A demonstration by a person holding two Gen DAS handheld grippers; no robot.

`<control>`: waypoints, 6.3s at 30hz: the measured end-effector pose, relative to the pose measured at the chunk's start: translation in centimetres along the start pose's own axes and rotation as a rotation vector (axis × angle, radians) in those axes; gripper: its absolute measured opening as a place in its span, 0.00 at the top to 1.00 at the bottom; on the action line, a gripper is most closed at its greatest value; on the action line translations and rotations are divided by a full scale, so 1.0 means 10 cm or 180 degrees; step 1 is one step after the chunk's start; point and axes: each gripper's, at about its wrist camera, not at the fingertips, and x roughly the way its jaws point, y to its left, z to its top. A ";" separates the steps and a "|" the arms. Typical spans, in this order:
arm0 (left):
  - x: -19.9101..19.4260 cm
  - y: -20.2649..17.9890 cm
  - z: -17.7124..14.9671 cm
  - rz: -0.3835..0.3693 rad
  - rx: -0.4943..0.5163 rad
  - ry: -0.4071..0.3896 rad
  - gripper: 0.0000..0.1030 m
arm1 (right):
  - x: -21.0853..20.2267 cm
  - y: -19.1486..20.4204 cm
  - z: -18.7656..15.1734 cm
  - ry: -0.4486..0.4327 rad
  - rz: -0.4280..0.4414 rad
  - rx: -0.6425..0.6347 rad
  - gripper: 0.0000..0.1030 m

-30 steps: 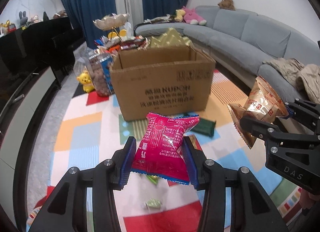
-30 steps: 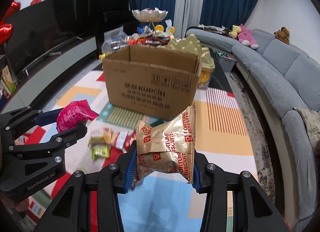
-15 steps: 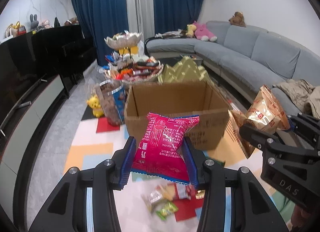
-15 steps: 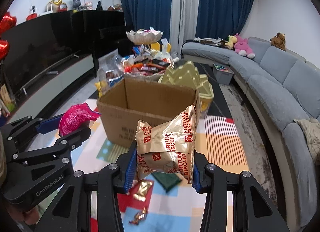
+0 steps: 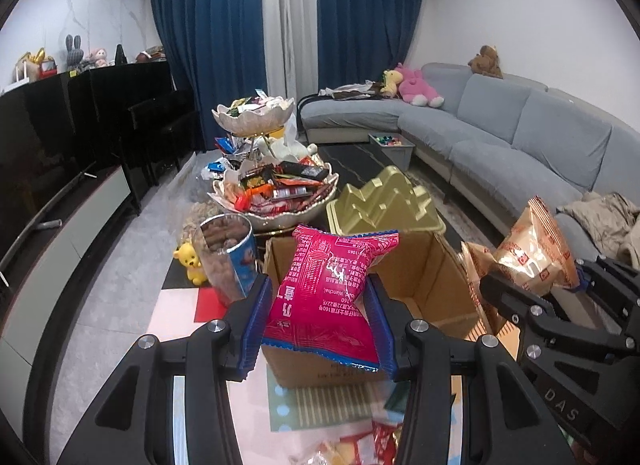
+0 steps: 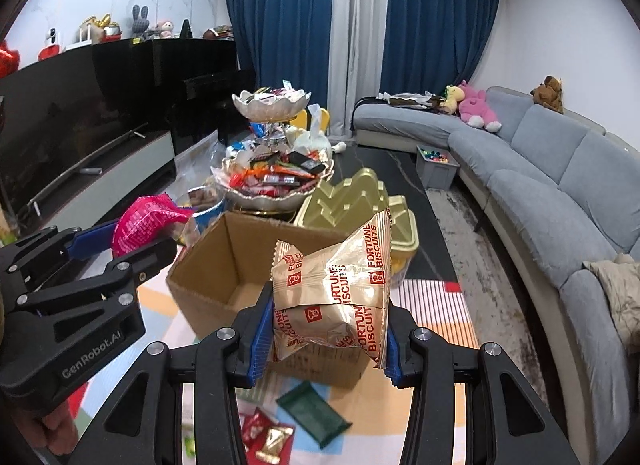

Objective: Organize snacks
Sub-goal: 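Drop the pink bag into the box with the left tool while the right tool drops the biscuit packet, then withdraw both open tools from the box back toward the remaining snacks, then grasp the green wrapped candy with the left tool while the right tool grasps the gold-wrapped candy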

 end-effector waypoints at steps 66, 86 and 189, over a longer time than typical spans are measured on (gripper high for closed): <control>-0.18 0.29 0.09 0.0251 -0.0248 0.0295 0.19 | -0.03 -0.05 0.31 0.0101 0.0038 0.0187 0.26; -0.45 0.28 -0.22 0.0244 -0.0211 0.0380 0.19 | -0.27 0.01 0.03 0.0124 0.0076 0.0229 0.26; -0.03 -0.02 -2.75 -0.0080 0.0166 0.1202 0.35 | 0.39 0.42 -2.39 0.1028 0.0427 -0.0102 0.26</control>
